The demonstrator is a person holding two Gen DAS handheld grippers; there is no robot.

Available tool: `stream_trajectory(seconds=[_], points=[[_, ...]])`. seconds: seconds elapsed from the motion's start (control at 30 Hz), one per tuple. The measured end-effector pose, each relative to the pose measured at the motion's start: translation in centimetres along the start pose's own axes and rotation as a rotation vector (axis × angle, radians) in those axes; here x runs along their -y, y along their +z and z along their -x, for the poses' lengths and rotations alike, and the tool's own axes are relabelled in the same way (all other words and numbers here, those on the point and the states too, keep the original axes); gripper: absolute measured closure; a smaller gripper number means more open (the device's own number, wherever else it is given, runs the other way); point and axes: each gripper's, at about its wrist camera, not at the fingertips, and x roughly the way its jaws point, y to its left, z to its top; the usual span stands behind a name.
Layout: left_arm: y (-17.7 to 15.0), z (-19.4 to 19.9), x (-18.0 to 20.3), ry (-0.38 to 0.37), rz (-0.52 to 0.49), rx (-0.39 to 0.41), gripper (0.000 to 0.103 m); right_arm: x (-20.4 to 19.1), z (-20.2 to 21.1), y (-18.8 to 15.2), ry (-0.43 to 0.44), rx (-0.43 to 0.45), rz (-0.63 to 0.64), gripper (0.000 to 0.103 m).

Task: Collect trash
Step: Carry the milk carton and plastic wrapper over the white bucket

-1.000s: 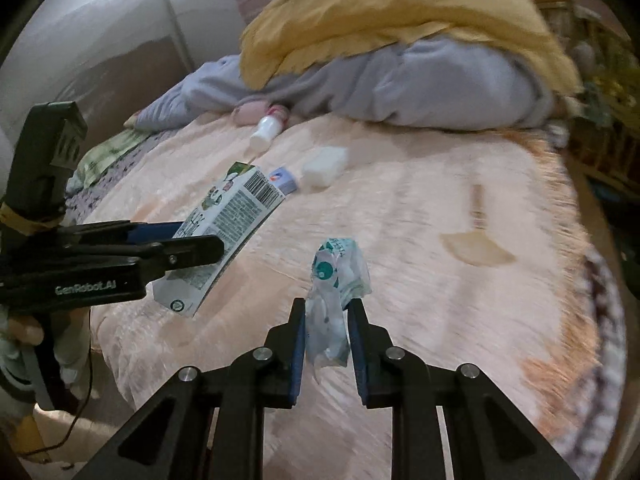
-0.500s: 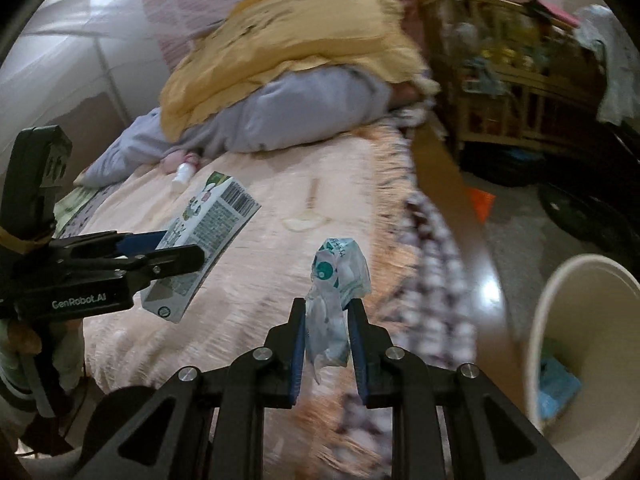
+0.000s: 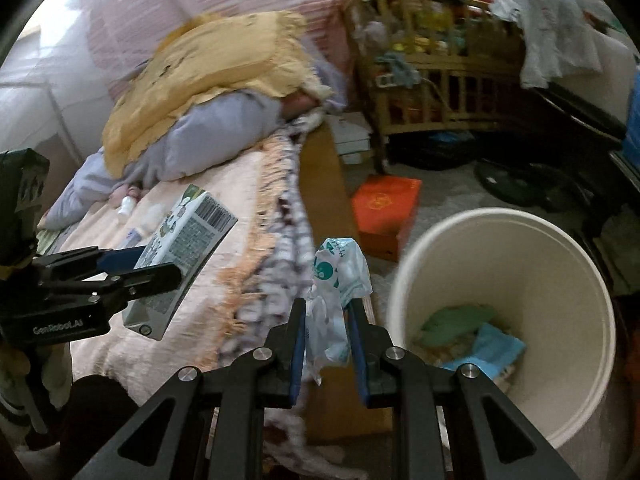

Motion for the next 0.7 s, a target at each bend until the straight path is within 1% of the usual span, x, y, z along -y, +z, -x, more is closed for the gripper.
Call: stream_trajectory(seconds=[0.27,0.7], points=[[1.5,-2.1,3.7,-0.026,-0.049,-0.016,0.051,4.3,1.0,-0.6,-0.053,0.005,-0.075,0.083],[2.8,-4.7,7.5,-0.062,-0.089,-0.051,0.051,8.3,1.2,-1.7,-0.09,0.013,-0.163,0.083]])
